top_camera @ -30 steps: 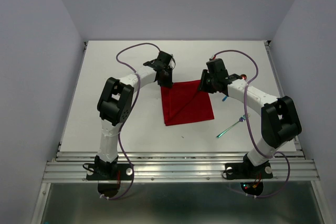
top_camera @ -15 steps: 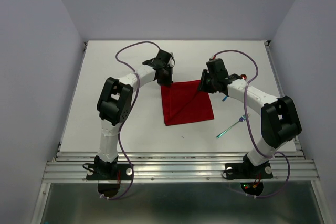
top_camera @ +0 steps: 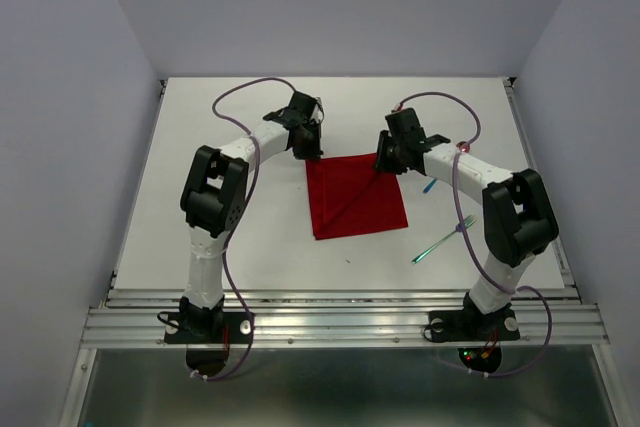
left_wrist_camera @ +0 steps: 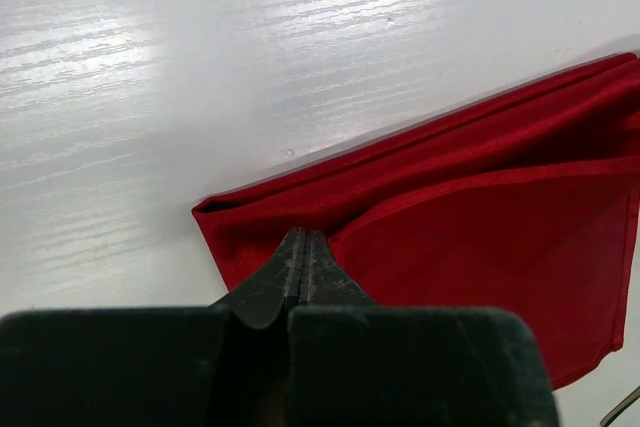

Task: Fold the napkin into a case and place the utensils inside
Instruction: Smooth out the upper triangle-folded napkin at the center of the board.

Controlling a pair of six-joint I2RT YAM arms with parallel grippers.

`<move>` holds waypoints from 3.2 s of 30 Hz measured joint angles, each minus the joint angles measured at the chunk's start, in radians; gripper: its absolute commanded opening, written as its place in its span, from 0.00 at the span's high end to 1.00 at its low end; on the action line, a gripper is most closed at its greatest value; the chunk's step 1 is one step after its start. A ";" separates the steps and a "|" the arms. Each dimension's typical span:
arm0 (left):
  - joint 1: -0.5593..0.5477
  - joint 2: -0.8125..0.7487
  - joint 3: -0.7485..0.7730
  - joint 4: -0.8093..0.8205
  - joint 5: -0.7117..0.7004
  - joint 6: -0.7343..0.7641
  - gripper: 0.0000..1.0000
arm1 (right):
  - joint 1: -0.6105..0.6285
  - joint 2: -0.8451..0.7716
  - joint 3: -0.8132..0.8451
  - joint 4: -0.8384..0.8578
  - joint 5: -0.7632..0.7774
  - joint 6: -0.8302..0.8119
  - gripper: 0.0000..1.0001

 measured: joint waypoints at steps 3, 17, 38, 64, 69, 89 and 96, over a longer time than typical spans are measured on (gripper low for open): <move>0.000 0.000 -0.003 0.008 0.013 0.001 0.73 | 0.000 0.011 0.004 -0.002 0.000 -0.005 0.67; 0.000 -0.028 -0.058 0.056 0.107 0.018 0.43 | 0.000 0.013 0.004 -0.009 0.001 -0.009 0.67; 0.000 0.006 -0.057 0.076 0.158 0.038 0.46 | 0.000 0.013 0.004 -0.009 0.001 -0.009 0.67; -0.002 0.053 -0.024 0.070 0.164 0.045 1.00 | 0.000 0.013 0.003 -0.010 0.001 -0.009 0.67; -0.002 0.052 -0.024 0.064 0.164 0.044 1.00 | 0.000 0.013 0.003 -0.010 0.013 -0.009 0.69; 0.013 -0.007 -0.027 0.067 0.161 0.025 1.00 | 0.000 0.064 0.068 -0.014 0.049 -0.029 0.76; 0.024 -0.011 -0.041 0.074 0.161 0.021 1.00 | 0.000 0.106 0.093 -0.016 0.049 -0.039 0.76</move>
